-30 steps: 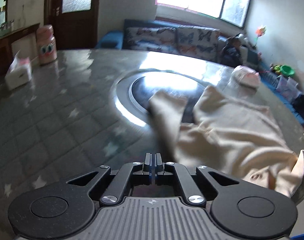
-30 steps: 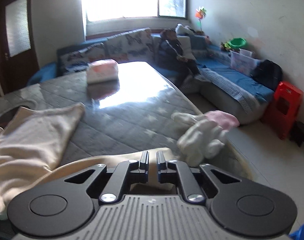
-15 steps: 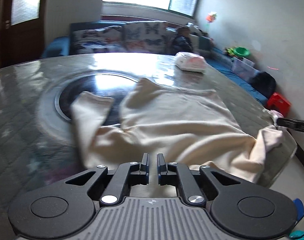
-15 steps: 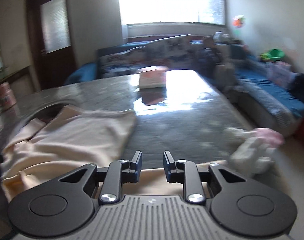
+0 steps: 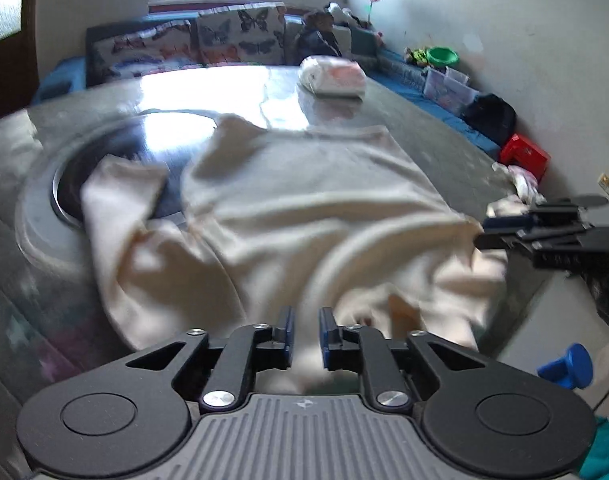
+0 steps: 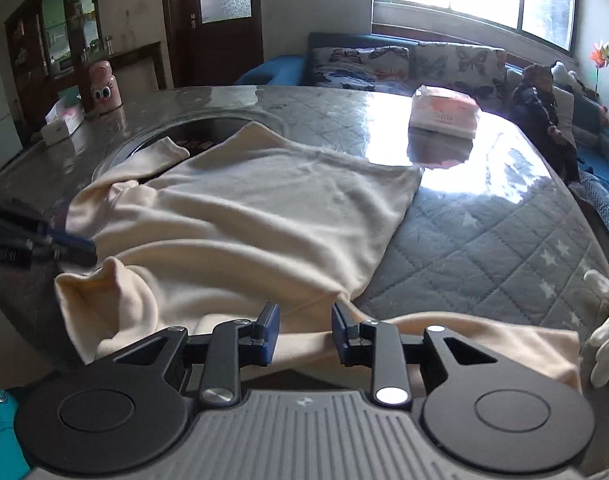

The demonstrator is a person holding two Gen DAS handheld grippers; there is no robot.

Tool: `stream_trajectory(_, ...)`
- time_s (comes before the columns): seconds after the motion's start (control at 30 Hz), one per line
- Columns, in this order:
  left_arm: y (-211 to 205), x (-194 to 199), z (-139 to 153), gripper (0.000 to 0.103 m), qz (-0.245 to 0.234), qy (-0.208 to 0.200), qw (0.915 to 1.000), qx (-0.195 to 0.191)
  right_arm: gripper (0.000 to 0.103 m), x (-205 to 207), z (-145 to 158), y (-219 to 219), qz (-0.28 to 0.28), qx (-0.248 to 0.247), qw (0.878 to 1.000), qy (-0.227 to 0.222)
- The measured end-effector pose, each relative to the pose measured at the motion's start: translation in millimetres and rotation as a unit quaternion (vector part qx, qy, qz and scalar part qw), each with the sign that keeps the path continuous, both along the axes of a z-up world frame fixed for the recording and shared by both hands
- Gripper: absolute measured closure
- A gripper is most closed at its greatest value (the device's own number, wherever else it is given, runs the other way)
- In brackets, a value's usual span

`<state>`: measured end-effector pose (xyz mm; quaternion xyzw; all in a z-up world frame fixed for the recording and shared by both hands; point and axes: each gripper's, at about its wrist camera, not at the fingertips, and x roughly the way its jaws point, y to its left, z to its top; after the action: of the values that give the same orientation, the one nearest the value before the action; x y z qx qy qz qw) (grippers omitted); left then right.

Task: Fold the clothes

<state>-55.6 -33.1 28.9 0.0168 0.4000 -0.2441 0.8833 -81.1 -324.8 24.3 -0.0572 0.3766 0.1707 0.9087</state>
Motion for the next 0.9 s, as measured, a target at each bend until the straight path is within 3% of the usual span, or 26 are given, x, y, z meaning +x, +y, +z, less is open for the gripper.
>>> stream_trajectory(0.2, -4.1, 51.2, 19.1, 0.057, 0.043, -0.042, 0.9981, 0.01, 0.067, 36.0, 14.2, -2.5, -0.016, 0.011, 1.0, -0.023)
stream_trajectory(0.3, -10.0, 83.1, 21.1, 0.052, 0.064, -0.053, 0.9964, 0.02, 0.067, 62.3, 13.6, -3.9, -0.023, 0.015, 0.999, -0.025)
stream_trajectory(0.6, -29.9, 168.1, -8.7, 0.049, 0.09, -0.045, 0.9925, 0.069, 0.066, 140.5, -4.0, -14.9, -0.067, 0.02, 0.997, -0.013)
stream_trajectory(0.77, -35.6, 187.2, -22.4, 0.049, 0.088, -0.046, 0.9924, 0.073, 0.066, 165.3, -13.9, -25.8, -0.085, 0.034, 0.996, 0.001)
stream_trajectory(0.87, -41.2, 189.3, -26.3, 0.051, 0.073, -0.051, 0.9936, 0.069, 0.066, 172.8, -19.1, -29.0, -0.087, 0.039, 0.995, 0.007)
stream_trajectory(0.9, -43.0, 189.7, -27.8, 0.06, 0.069, -0.052, 0.9938, 0.07, 0.066, 174.1, -20.3, -29.6, -0.087, 0.039, 0.995, 0.008)
